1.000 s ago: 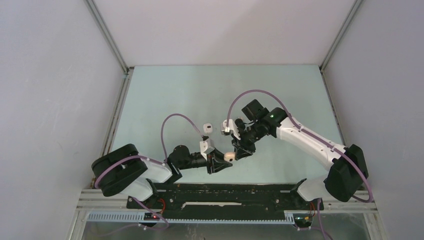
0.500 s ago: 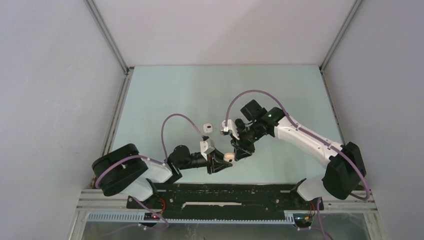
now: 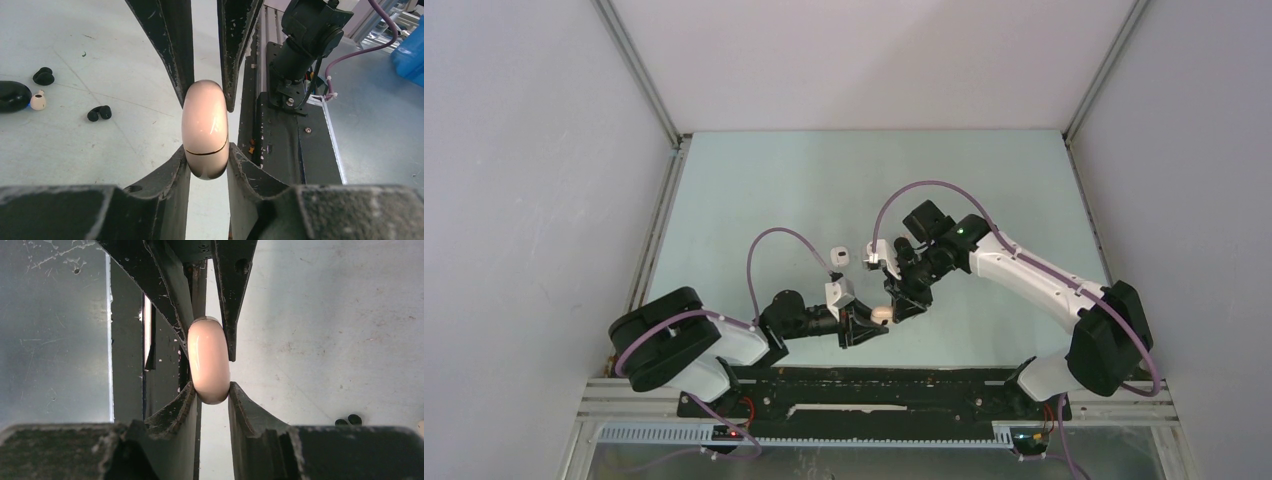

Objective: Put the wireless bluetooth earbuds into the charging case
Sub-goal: Pass from the right arm to the left

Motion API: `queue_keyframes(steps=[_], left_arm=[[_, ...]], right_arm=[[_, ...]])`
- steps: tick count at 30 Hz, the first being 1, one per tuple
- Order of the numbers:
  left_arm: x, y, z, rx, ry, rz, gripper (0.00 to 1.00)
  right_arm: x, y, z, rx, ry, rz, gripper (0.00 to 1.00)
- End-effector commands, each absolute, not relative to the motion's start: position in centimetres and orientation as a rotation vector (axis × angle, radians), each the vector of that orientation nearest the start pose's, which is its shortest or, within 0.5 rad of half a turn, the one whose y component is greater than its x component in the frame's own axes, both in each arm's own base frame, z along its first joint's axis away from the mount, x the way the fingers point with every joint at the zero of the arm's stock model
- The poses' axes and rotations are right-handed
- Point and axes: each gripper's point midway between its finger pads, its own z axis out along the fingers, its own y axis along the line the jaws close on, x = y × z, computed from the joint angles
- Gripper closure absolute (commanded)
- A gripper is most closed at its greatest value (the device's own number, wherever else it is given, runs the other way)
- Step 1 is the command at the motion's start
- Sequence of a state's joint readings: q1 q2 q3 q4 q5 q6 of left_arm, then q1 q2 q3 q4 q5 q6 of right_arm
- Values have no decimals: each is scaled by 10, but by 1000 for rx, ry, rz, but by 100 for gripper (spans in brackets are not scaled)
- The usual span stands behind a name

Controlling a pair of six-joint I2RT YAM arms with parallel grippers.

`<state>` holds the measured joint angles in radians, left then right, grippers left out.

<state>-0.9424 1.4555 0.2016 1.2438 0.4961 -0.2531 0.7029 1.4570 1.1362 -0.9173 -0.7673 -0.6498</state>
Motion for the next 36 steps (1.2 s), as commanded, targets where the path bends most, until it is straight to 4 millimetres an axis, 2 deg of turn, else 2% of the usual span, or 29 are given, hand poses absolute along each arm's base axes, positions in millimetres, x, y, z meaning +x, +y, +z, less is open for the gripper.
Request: queue_keyframes(steps=[1,5,10,13,19,24,28,36], left_arm=[[119,-348,146,1019,1305,-1339,63],[119,-348,146,1021,1308,-1337,61],[119,-349,146,1023,1307,-1337,66],[120,-349,145,1017,1320,-1338,61],[121,-349,145,1013,1324,-1336,60],[120,-349,146,1011,1320,-1338,65],[120,-349,148,1003,1316,-1349,58],[118,-347,154,983,1289,-1375,59]], right_arm=[[172,272,146,-1760,1878,982,93],[173,272,146,-1761,1879,977,93],[174,272,146,-1759,1882,974,93],[173,272,145,-1764,1883,975,93],[169,272,144,-1780,1876,987,92],[169,272,143,-1788,1876,985,92],[166,272,142,-1803,1872,983,91],[168,271,140,-1806,1878,965,91]])
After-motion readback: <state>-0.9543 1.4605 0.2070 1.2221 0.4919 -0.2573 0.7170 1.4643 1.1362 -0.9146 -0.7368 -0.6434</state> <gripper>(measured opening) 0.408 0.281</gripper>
